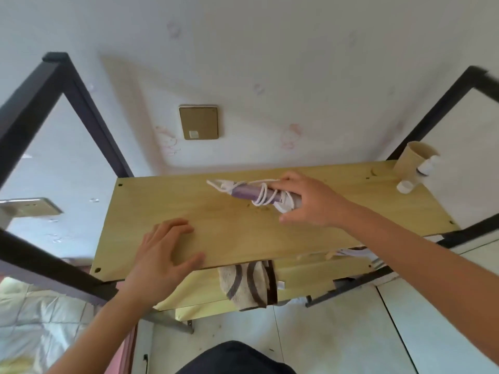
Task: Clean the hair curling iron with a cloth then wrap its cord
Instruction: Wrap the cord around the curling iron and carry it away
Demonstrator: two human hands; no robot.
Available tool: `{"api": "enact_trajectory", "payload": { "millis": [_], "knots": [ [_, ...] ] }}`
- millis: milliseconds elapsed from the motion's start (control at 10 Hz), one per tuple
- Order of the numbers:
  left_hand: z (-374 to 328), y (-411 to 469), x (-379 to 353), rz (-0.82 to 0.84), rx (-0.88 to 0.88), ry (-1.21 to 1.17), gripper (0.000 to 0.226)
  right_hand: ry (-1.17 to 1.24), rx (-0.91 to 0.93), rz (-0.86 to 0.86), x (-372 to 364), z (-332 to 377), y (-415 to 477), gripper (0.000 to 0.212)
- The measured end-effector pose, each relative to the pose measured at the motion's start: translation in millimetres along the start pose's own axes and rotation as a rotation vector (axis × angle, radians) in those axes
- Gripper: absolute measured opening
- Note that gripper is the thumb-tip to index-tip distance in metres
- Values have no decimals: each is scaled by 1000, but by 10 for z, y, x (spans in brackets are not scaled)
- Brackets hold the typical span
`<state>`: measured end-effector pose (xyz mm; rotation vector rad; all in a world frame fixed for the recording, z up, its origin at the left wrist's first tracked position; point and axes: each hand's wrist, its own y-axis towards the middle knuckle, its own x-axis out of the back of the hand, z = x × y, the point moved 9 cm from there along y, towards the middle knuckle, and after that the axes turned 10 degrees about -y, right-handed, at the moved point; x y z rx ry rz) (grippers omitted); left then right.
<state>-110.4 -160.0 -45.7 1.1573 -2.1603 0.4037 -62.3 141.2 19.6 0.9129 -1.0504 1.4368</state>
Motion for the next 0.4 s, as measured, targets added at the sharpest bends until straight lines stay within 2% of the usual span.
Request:
{"api": "enact_trajectory", "payload": {
  "millis": [100,200,400],
  "knots": [
    [21,-3,-3,-16,-7,23,64,-146,73,78,-197,-136,206,77],
    [-37,-3,-9,-33,-27,39,60,-202,115,75,-323,-194,265,74],
    [-27,-7,22,-63,-11,21,56,-158,173,-8,-303,-190,126,81]
  ]
}}
